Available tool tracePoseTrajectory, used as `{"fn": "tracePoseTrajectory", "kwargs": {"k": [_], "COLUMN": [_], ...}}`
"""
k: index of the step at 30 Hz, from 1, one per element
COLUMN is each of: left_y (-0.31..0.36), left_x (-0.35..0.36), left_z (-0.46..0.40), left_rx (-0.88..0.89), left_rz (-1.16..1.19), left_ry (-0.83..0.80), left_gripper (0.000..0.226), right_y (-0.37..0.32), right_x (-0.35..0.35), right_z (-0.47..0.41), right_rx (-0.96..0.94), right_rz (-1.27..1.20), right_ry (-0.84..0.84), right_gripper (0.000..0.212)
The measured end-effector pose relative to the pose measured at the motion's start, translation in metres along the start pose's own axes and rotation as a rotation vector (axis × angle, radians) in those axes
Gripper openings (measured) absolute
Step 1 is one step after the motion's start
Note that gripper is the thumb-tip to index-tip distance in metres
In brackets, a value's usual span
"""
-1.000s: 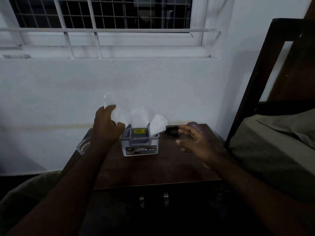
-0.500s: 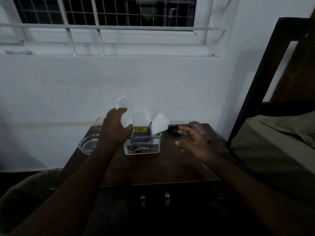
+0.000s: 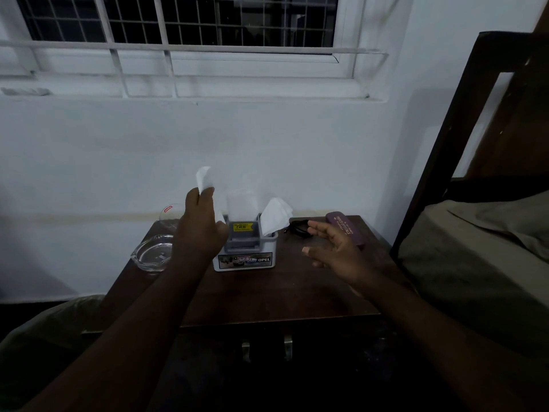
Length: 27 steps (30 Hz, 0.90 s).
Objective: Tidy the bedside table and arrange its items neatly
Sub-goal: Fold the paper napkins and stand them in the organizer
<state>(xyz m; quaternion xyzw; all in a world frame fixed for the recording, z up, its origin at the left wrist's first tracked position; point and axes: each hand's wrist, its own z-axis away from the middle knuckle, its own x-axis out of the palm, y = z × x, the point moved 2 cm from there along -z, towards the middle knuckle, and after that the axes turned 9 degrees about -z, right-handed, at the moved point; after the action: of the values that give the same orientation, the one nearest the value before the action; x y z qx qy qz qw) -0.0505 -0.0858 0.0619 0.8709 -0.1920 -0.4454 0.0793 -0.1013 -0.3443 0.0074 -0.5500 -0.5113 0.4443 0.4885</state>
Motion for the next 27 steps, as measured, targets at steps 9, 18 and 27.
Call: {"fn": "tracePoseTrajectory", "kwargs": {"k": [9, 18, 27], "left_y": [-0.012, -0.017, -0.017], "left_x": [0.014, 0.017, 0.011], "left_z": [-0.003, 0.001, 0.006], "left_rx": [0.033, 0.077, 0.002], "left_rz": [-0.018, -0.022, 0.018], "left_ry": [-0.098, -0.061, -0.123], "left_gripper": [0.046, 0.042, 0.026], "right_y": [0.001, 0.004, 0.008], "right_x": [0.0, 0.0, 0.005], "right_z": [0.0, 0.0, -0.001], "right_rx": [0.013, 0.024, 0.02], "right_rz": [0.007, 0.041, 0.046], "right_ry": [-0.01, -0.031, -0.075], "right_gripper": [0.058, 0.058, 0.048]}}
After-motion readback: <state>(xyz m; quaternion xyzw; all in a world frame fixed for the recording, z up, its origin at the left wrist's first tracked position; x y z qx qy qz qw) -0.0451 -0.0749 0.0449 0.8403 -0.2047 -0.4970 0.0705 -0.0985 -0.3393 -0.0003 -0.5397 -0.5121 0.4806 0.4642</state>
